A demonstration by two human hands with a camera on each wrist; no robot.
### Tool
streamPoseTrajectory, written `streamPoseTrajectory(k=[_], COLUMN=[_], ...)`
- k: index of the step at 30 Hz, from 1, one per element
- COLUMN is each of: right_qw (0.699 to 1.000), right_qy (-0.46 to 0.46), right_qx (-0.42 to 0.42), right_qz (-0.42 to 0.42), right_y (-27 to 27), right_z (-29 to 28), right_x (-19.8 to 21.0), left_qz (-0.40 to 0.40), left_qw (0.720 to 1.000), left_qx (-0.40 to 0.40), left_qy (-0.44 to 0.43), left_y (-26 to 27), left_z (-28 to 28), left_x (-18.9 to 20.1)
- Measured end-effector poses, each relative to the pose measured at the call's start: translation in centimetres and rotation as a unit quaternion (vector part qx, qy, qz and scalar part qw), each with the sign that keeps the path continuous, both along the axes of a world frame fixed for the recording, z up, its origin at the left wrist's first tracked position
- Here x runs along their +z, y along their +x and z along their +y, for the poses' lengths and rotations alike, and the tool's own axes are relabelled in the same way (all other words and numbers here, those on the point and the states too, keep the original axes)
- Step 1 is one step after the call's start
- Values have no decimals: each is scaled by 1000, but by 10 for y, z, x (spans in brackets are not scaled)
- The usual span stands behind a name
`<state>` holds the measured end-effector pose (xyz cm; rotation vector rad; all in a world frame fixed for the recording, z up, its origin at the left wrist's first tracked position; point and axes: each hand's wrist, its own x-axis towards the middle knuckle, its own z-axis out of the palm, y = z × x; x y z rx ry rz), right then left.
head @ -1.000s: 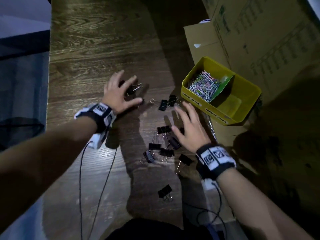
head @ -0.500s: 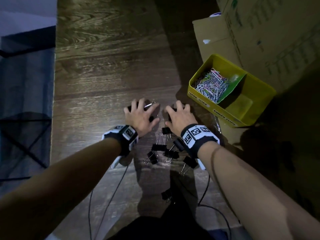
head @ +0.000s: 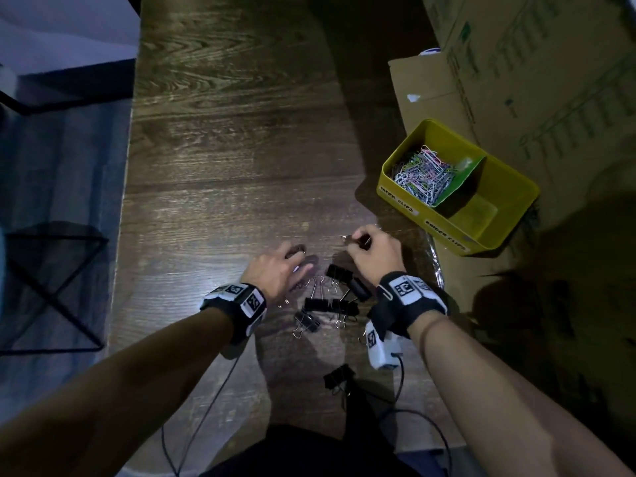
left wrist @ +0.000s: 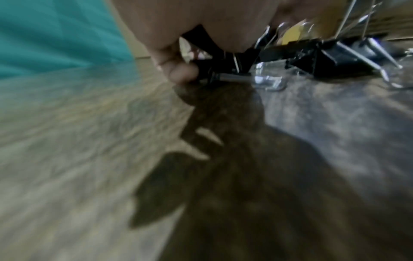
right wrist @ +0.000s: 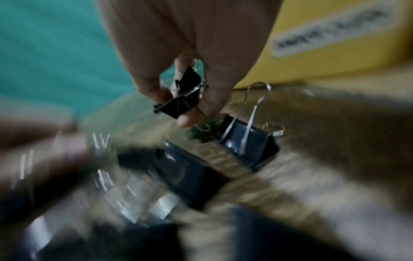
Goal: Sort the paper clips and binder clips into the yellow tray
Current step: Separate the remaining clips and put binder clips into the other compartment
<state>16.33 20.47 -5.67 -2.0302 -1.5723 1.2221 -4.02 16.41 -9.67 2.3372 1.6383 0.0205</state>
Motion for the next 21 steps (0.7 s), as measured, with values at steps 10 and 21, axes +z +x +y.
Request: streamPoseTrajectory(k=[10, 21], right_qw=[884, 976], right_qy=[-158, -56], right_qx=[-214, 184], right_qz=[384, -105], right_y=[30, -12], right_z=[-12, -13], right_x=[19, 17], left_qz=[-446, -722], left_qw=[777, 413], left_qx=[395, 429], left_qy=[-205, -352], left_y=[-21, -19], left_z=[18, -5], left_x=[19, 43])
